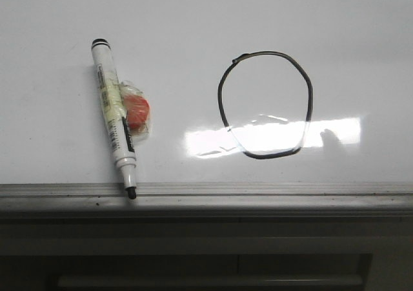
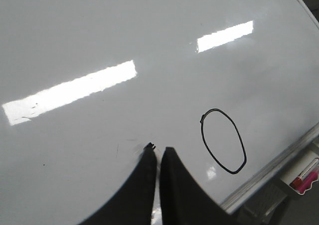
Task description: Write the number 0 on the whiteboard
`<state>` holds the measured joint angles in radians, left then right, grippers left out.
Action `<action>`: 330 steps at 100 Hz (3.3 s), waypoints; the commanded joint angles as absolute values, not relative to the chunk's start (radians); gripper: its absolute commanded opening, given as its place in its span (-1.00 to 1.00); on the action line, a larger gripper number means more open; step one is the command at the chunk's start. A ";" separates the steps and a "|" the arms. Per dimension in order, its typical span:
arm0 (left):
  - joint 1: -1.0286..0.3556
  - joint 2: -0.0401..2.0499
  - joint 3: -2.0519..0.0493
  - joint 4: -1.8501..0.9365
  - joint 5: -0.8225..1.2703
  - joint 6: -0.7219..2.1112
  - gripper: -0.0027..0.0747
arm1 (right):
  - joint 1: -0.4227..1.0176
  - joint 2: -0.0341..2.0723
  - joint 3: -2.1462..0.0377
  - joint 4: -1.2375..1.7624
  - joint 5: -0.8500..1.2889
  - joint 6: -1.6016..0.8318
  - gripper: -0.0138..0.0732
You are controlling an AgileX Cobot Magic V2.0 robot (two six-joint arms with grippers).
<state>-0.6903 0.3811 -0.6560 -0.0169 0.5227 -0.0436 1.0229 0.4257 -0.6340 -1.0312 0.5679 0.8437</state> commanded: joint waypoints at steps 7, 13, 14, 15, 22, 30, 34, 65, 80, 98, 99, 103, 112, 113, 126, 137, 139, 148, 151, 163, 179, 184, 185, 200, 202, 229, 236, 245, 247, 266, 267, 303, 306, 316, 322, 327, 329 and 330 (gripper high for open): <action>-0.689 0.389 -0.680 -0.018 0.451 -0.046 -0.98 | 1.018 0.429 -0.654 -1.082 0.530 0.846 -0.84; -0.689 0.389 -0.680 -0.018 0.451 -0.046 -0.98 | 1.018 0.429 -0.654 -1.082 0.530 0.846 -0.84; -0.689 0.389 -0.680 -0.018 0.451 -0.046 -0.98 | 1.018 0.429 -0.654 -1.082 0.530 0.846 -0.84; -0.689 0.389 -0.680 -0.018 0.451 -0.046 -0.98 | 1.018 0.429 -0.654 -1.082 0.530 0.846 -0.84; -0.689 0.389 -0.680 -0.018 0.451 -0.046 -0.98 | 1.018 0.429 -0.654 -1.082 0.530 0.846 -0.84; -0.689 0.389 -0.659 -0.018 0.434 -0.046 -0.98 | 1.018 0.429 -0.654 -1.082 0.530 0.846 -0.84; -0.689 0.389 -0.649 -0.018 0.437 -0.046 -0.98 | 1.018 0.429 -0.654 -1.082 0.530 0.846 -0.84; -0.534 0.259 -0.386 0.022 0.132 0.085 -0.98 | 1.018 0.429 -0.654 -1.082 0.530 0.846 -0.84; -0.375 0.117 -0.179 0.000 0.045 0.084 -0.98 | 1.018 0.429 -0.654 -1.082 0.530 0.846 -0.84; -0.242 -0.021 0.018 -0.170 0.033 0.084 -0.98 | 1.018 0.429 -0.654 -1.082 0.530 0.846 -0.84; -0.235 -0.027 0.024 -0.176 0.033 0.084 -0.98 | 1.018 0.429 -0.654 -1.082 0.530 0.846 -0.84; -0.218 -0.033 0.039 -0.190 0.057 0.083 -0.98 | 1.018 0.429 -0.654 -1.082 0.530 0.846 -0.84; -0.184 -0.031 0.029 -0.113 0.187 0.083 -0.98 | 1.018 0.429 -0.654 -1.082 0.532 0.846 -0.84; -0.182 -0.031 0.029 -0.107 0.190 0.083 -0.98 | 1.018 0.429 -0.654 -1.082 0.532 0.846 -0.84; -0.162 -0.031 0.036 -0.074 0.229 0.083 -0.98 | 1.018 0.429 -0.654 -1.082 0.534 0.846 -0.84; -0.162 -0.031 0.036 -0.072 0.249 0.083 -0.98 | 1.018 0.429 -0.654 -1.082 0.534 0.846 -0.84; -0.162 -0.031 0.036 -0.072 0.249 0.083 -0.98 | 1.018 0.429 -0.654 -1.082 0.534 0.846 -0.84; -0.162 -0.031 0.036 -0.072 0.249 0.083 -0.98 | 1.018 0.429 -0.654 -1.082 0.534 0.846 -0.84; -0.162 -0.031 0.036 -0.072 0.249 0.083 -0.98 | 1.018 0.429 -0.654 -1.082 0.534 0.846 -0.84; -0.162 -0.031 0.036 -0.072 0.249 0.083 -0.98 | 1.018 0.429 -0.654 -1.082 0.534 0.846 -0.84; -0.162 -0.031 0.036 -0.072 0.249 0.083 -0.98 | 1.018 0.429 -0.654 -1.082 0.534 0.846 -0.84; -0.162 -0.031 0.036 -0.072 0.249 0.083 -0.98 | 1.018 0.429 -0.654 -1.082 0.534 0.846 -0.84; -0.162 -0.031 0.036 -0.072 0.249 0.083 -0.98 | 1.018 0.429 -0.654 -1.082 0.534 0.846 -0.84; -0.162 -0.031 0.036 -0.072 0.249 0.083 -0.98 | 1.018 0.429 -0.644 -1.082 0.535 0.846 -0.84; -0.162 -0.031 0.036 -0.072 0.249 0.083 -0.98 | 1.018 0.429 -0.640 -1.082 0.535 0.846 -0.84; -0.162 -0.031 0.036 -0.072 0.249 0.083 -0.98 | 0.999 0.364 -0.488 -0.975 0.501 0.839 -0.84; -0.162 -0.031 0.036 -0.072 0.249 0.083 -0.98 | 0.949 0.355 -0.438 -0.812 0.450 0.720 -0.84; -0.162 -0.031 0.036 -0.072 0.249 0.083 -0.98 | 0.841 0.356 -0.375 -0.623 0.344 0.465 -0.84; -0.162 -0.031 0.036 -0.072 0.249 0.083 -0.98 | 0.807 0.356 -0.360 -0.566 0.311 0.424 -0.84; -0.162 -0.031 0.036 -0.072 0.249 0.083 -0.98 | 0.497 0.356 -0.143 -0.164 -0.168 -0.126 -0.84; -0.162 -0.031 0.036 -0.072 0.249 0.083 -0.98 | 0.482 0.356 -0.134 -0.164 -0.197 -0.126 -0.84; -0.162 -0.031 0.036 -0.072 0.249 0.083 -0.98 | 0.325 0.141 0.024 -0.132 -0.044 -0.122 -0.84; -0.162 -0.031 0.036 -0.072 0.249 0.083 -0.98 | 0.315 0.116 0.024 -0.132 -0.024 -0.122 -0.84; -0.162 -0.031 0.036 -0.072 0.249 0.083 -0.98 | 0.310 0.045 0.024 -0.132 0.101 -0.122 -0.84; -0.162 -0.031 0.036 -0.072 0.249 0.083 -0.98 | 0.310 0.008 0.024 -0.132 0.207 -0.122 -0.84; -0.162 -0.031 0.036 -0.072 0.249 0.083 -0.98 | 0.310 -0.022 0.024 -0.122 0.323 -0.122 -0.84; -0.162 -0.031 0.036 -0.072 0.249 0.083 -0.98 | 0.310 -0.034 0.021 -0.120 0.321 -0.122 -0.84; -0.162 -0.031 0.036 -0.072 0.249 0.083 -0.98 | 0.310 -0.033 0.021 -0.120 0.312 -0.122 -0.84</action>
